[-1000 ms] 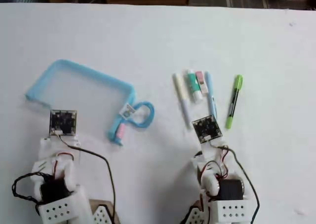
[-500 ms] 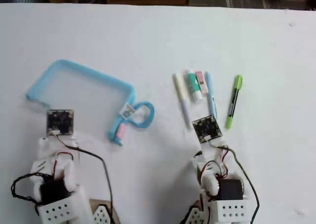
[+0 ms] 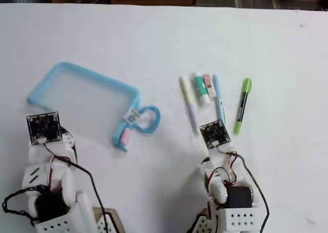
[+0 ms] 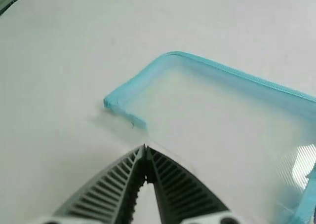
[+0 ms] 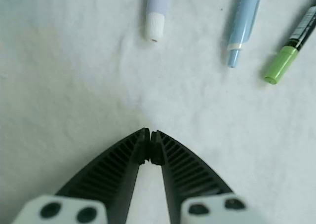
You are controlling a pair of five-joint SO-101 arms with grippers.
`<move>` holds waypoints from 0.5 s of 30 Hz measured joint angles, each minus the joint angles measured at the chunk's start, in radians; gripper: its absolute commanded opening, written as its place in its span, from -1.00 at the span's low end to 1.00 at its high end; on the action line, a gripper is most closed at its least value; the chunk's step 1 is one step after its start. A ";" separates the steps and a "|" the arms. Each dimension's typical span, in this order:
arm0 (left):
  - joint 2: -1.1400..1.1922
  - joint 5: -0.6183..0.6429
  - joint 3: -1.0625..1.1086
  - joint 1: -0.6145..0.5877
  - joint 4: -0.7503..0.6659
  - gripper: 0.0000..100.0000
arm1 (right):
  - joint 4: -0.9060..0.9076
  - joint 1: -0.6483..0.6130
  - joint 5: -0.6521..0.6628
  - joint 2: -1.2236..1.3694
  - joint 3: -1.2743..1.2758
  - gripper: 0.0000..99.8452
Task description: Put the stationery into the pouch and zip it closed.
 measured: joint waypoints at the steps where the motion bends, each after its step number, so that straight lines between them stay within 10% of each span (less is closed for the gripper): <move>1: 0.000 0.000 -0.012 0.000 0.000 -0.95 | 0.000 0.000 0.000 0.000 0.000 -0.96; 15: -0.008 0.018 -0.351 0.002 -0.127 -0.95 | -0.155 -0.092 0.000 -0.006 -0.404 -0.95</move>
